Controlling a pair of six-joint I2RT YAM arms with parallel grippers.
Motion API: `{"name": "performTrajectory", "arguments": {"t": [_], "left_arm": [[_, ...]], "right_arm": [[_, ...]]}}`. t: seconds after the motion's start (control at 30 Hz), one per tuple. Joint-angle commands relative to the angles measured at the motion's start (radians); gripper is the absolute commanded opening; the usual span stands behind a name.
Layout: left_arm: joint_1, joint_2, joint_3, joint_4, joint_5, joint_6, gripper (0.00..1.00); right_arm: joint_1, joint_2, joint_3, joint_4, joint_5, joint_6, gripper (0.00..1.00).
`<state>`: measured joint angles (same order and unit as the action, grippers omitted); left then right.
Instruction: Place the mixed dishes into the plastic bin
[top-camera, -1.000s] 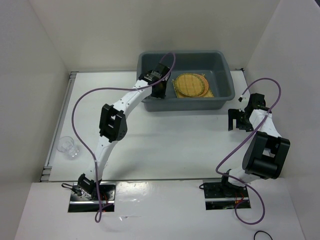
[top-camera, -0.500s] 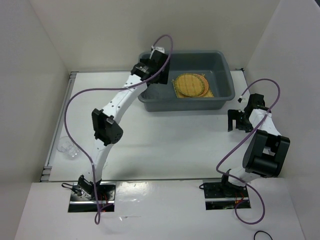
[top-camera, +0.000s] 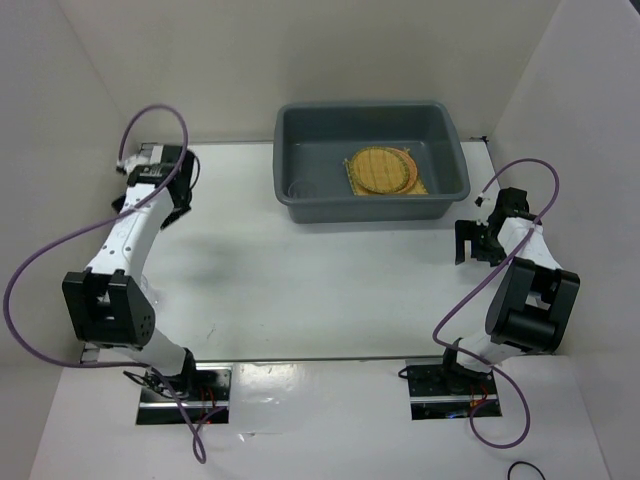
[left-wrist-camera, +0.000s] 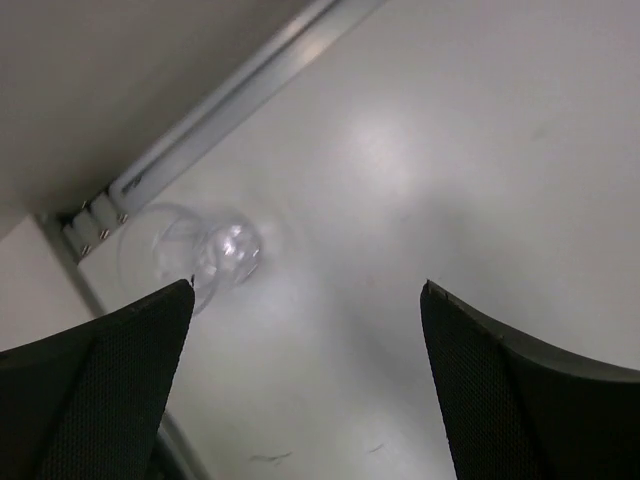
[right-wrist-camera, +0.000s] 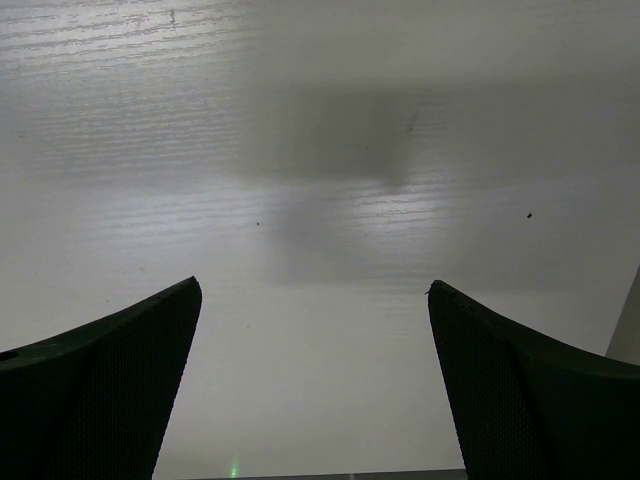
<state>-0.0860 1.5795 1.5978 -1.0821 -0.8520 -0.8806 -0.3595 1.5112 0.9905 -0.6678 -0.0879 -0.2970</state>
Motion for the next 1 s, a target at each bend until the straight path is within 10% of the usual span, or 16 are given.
{"name": "performTrajectory", "arguments": {"t": [0.0, 0.63, 0.97], "left_arm": [[0.096, -0.122, -0.215, 0.071, 0.158, -0.087, 1.0], [0.357, -0.012, -0.571, 0.241, 0.318, -0.041, 0.99], [0.382, -0.065, -0.535, 0.327, 0.418, 0.037, 0.24]], "right_arm": [[0.005, 0.001, 0.007, -0.006, -0.004, -0.007, 0.98], [0.005, 0.01, 0.007, -0.006, 0.025, 0.002, 0.98], [0.005, 0.001, 0.007, 0.004, 0.043, 0.012, 0.98]]}}
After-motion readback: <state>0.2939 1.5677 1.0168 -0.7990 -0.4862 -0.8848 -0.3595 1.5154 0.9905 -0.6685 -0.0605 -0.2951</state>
